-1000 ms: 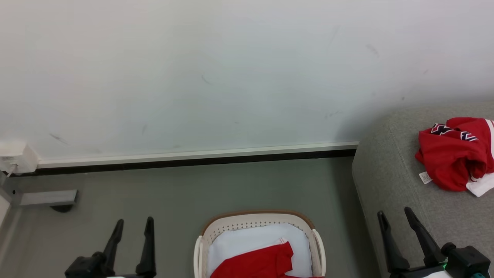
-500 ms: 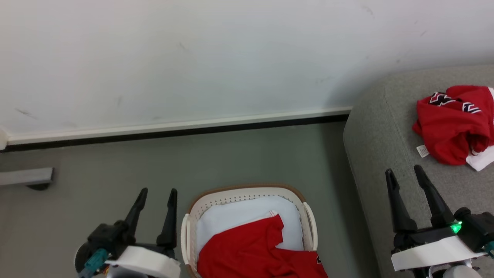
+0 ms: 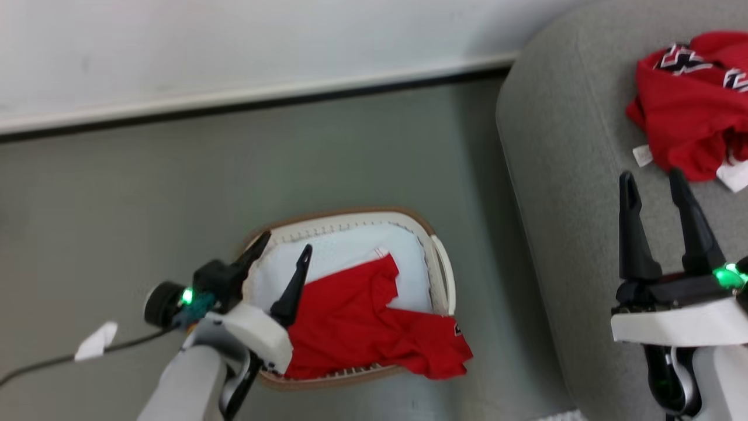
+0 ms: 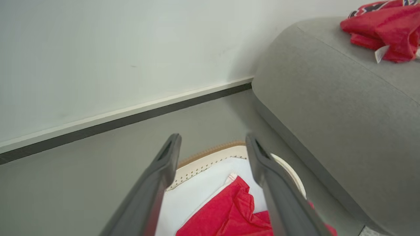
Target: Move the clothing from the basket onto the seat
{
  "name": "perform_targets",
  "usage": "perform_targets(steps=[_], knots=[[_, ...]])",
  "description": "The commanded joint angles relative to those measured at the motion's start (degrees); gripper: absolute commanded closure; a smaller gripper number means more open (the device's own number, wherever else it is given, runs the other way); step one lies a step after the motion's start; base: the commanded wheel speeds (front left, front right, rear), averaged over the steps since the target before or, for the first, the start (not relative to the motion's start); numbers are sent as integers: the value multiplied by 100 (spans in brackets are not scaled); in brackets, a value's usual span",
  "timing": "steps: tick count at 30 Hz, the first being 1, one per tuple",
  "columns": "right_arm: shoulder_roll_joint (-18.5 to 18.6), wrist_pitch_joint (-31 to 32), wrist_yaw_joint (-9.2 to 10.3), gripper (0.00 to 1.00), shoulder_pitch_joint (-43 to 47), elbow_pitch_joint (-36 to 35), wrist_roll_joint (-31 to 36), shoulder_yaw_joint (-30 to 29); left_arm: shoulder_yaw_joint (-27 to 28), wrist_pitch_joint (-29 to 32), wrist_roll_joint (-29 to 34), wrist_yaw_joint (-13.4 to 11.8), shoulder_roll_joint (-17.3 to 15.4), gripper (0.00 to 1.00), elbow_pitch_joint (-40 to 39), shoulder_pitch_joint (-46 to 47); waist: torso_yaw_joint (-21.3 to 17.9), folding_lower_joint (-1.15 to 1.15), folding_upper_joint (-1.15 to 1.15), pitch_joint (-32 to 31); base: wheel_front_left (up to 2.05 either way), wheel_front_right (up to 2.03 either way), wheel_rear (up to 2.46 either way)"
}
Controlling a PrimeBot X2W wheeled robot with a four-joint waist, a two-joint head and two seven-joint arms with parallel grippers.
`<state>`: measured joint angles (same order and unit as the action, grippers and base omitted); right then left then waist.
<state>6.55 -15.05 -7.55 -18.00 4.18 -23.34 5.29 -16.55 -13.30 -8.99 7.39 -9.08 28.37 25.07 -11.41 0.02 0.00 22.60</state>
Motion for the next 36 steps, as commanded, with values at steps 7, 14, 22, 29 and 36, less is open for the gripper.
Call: perform_targets(steps=[7,14,22,29,36], knots=[[-63,-18,12,0,-477,-324,125,-166,-1118,456,-432,5,-449,0,681,941,-497,-2,0,1002,0,0,0],[-160,-18,12,0,-723,-564,160,-301,-2176,870,-761,2,-813,0,1394,1659,-823,-2,0,1479,0,0,0],[-321,-18,13,0,-723,-734,33,-516,-3380,1403,-1172,3,-1205,0,2033,2200,-1164,-2,0,1866,0,0,0],[-371,-18,13,0,-782,-851,-152,-498,-4295,2019,-1672,3,-1661,0,2318,2530,-1439,-2,0,2253,0,0,0],[-373,-18,13,0,-859,-906,-492,-347,-4980,2422,-2018,3,-2013,0,2317,2869,-1670,-2,0,2621,0,0,0]])
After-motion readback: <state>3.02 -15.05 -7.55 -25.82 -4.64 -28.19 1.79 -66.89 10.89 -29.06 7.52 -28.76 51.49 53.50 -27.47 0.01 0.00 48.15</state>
